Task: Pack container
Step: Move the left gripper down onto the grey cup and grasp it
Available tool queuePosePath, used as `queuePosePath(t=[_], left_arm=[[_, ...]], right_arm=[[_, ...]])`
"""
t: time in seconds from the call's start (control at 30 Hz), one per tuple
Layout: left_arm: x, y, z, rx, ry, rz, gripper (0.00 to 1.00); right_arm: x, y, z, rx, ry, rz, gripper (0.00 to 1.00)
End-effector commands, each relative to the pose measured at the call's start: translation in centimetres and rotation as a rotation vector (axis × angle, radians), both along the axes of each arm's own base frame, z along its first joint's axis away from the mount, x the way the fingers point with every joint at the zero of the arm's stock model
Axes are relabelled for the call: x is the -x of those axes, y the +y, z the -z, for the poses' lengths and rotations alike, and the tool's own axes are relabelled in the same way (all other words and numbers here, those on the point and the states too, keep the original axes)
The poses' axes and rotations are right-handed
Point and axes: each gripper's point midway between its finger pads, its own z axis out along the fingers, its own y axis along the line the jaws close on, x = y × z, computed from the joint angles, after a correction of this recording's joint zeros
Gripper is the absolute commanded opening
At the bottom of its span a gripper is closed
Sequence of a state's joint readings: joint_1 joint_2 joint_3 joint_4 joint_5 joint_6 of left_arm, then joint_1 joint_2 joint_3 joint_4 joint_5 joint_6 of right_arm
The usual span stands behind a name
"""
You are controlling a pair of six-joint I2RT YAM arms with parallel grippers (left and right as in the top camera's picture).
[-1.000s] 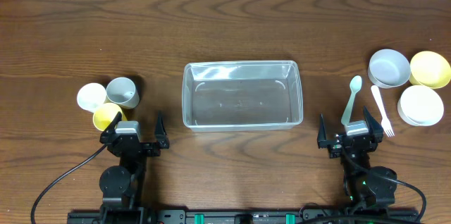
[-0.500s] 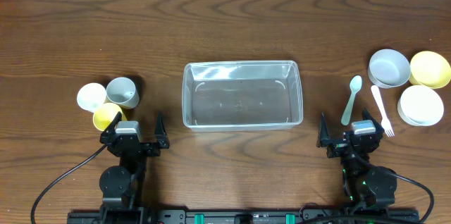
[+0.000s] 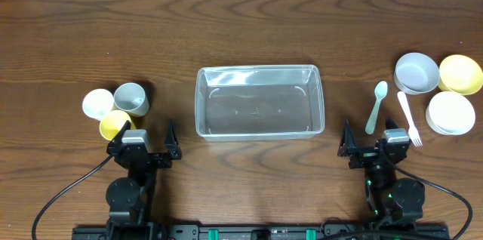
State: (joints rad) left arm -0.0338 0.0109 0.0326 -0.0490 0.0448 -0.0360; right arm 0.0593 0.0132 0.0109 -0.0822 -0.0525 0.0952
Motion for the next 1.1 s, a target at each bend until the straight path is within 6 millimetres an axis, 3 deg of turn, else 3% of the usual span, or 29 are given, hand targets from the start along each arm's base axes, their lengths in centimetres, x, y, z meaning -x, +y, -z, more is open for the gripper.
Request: queuePosePath(t=[0.0, 0.33, 0.77, 0.93, 1.07], left_arm=[[0.3, 0.4, -2.0, 0.085, -0.007, -0.033, 0.98], [0.7, 0.5, -6.7, 0.107, 0.186, -0.048, 0.98], [-0.5, 0.7, -11.1, 0.091, 0.704, -0.104, 0.98], [-0.5, 0.2, -11.3, 0.083, 0.900, -0.082, 0.98], [0.0, -0.3, -9.8, 0.092, 1.021, -0.064, 0.98]], right_arm=[[0.2, -0.3, -0.5, -0.023, 0.023, 0.011, 0.99], [0.9, -0.3, -2.5, -0.013, 0.208, 0.014, 0.99], [-1.4, -0.2, -4.8, 0.016, 0.753, 0.020, 0.99], [-1.6, 0.0, -5.4, 0.024, 1.007, 0.014, 0.99], [-2.0, -0.2, -5.5, 0.065, 1.105, 0.007, 0.99]])
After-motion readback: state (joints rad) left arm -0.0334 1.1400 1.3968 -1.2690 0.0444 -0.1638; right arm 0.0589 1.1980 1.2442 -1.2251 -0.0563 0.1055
